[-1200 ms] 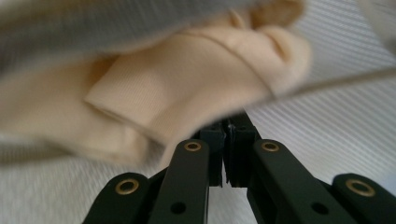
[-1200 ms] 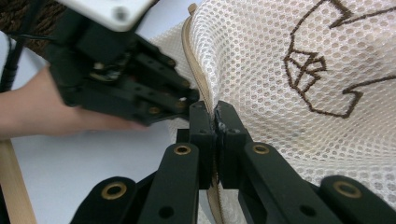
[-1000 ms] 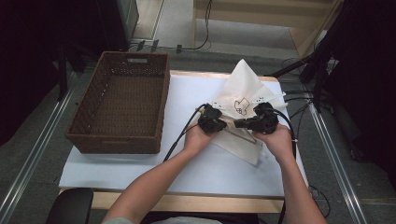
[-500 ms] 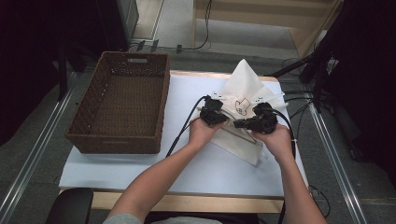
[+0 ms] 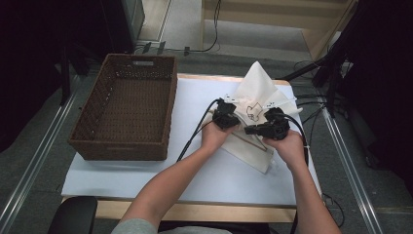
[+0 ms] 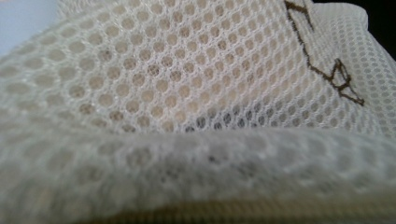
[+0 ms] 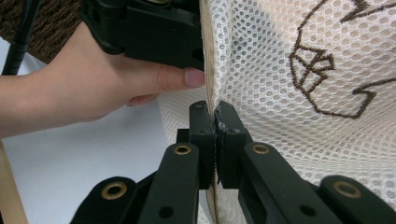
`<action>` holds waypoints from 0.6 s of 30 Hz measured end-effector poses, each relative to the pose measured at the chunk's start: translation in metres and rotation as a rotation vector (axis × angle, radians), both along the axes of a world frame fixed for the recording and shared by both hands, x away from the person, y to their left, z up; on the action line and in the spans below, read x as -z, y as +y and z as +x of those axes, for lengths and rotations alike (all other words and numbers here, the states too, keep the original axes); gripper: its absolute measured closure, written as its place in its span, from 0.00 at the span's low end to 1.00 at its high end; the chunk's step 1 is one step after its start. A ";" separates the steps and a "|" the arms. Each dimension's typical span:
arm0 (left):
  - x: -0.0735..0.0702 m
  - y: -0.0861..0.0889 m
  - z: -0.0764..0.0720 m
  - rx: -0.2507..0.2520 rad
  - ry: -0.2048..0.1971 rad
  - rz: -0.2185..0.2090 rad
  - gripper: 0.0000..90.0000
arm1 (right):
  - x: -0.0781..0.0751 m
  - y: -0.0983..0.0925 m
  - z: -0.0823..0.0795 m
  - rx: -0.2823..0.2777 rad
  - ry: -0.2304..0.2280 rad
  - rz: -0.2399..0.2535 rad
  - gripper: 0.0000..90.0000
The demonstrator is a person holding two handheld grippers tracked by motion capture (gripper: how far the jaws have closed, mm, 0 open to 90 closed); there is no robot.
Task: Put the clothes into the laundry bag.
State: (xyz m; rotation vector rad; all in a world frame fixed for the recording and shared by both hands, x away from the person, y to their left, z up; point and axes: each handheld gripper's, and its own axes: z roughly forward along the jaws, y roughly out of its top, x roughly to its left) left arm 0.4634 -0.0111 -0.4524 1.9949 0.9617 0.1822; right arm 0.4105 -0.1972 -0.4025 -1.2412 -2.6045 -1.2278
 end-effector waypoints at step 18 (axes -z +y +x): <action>0.007 -0.011 0.014 -0.023 -0.005 0.042 1.00 | 0.003 0.001 0.001 -0.015 0.020 -0.009 0.99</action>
